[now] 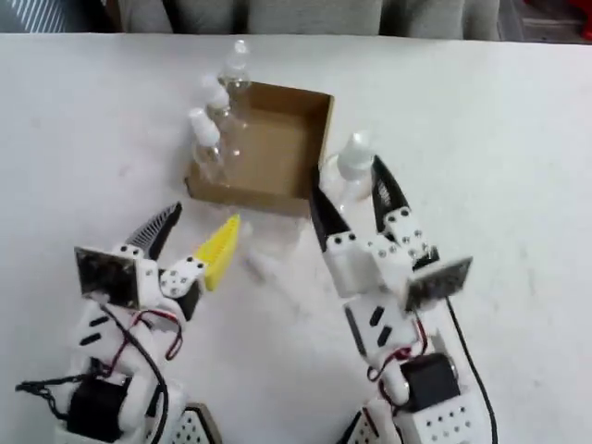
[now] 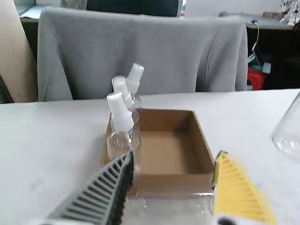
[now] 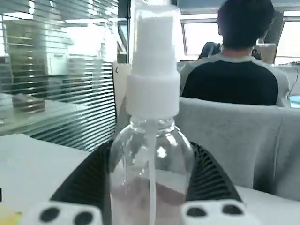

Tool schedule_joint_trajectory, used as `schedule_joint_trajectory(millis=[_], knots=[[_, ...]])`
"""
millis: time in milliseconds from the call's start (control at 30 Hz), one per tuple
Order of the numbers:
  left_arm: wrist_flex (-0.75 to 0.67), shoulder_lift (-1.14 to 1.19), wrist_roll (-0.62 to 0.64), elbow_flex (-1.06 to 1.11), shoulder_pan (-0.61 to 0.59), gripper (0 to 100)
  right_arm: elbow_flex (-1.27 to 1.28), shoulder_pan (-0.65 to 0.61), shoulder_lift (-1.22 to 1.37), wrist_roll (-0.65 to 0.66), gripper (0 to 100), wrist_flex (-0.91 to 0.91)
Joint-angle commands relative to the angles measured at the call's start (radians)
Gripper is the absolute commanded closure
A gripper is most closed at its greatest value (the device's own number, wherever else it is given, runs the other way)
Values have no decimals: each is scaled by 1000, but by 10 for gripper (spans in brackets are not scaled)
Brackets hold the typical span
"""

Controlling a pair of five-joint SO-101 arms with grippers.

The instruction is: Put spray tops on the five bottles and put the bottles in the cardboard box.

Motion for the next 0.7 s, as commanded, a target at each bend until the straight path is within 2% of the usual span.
schedule_joint_trajectory(millis=[0, 167, 433, 500, 667], knots=[[2, -19, -3, 43, -12, 729, -153, 10, 202, 5, 982, -35], [-9, -19, -5, 164, -59, 729, -192, 13, 403, 5, 982, -228], [-201, -15, -5, 359, -226, 733, -195, 13, 708, 5, 982, -492], [-196, -16, -5, 358, -240, 776, -195, 13, 792, 6, 982, -581], [-206, -16, -11, 358, -231, 981, -226, 13, 993, 5, 982, -773]])
